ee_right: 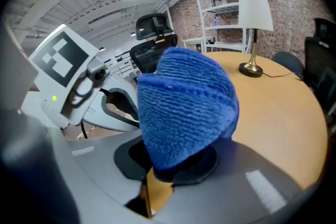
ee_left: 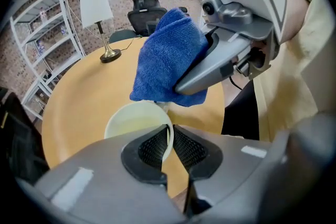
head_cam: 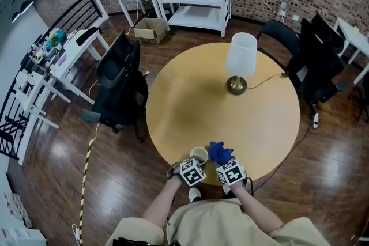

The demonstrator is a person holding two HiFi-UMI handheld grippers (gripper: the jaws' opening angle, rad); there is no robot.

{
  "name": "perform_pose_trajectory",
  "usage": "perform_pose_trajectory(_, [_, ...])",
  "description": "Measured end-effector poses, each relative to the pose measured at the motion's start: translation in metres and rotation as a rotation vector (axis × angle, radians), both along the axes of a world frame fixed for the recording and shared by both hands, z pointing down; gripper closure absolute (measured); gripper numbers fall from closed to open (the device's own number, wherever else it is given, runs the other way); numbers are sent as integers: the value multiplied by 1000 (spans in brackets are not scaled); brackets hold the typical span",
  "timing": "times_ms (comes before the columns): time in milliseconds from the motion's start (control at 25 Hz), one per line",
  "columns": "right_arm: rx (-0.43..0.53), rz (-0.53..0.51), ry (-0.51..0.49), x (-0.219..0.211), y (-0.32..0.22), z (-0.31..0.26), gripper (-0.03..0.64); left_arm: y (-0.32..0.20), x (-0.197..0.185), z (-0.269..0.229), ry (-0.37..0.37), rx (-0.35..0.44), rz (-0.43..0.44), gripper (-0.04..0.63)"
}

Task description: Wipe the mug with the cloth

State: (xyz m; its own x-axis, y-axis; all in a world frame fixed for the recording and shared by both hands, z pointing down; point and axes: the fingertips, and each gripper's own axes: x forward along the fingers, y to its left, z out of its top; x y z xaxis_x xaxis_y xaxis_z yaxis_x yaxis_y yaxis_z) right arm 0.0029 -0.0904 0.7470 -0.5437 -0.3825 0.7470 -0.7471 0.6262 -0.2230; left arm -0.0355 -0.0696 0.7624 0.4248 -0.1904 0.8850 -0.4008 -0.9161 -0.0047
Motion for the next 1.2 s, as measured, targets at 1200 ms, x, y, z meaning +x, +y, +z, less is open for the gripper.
perform_pose_trajectory(1200, [-84,117,-150,20,-1,9,558,-3,-1,-5,41,-7,-33,572])
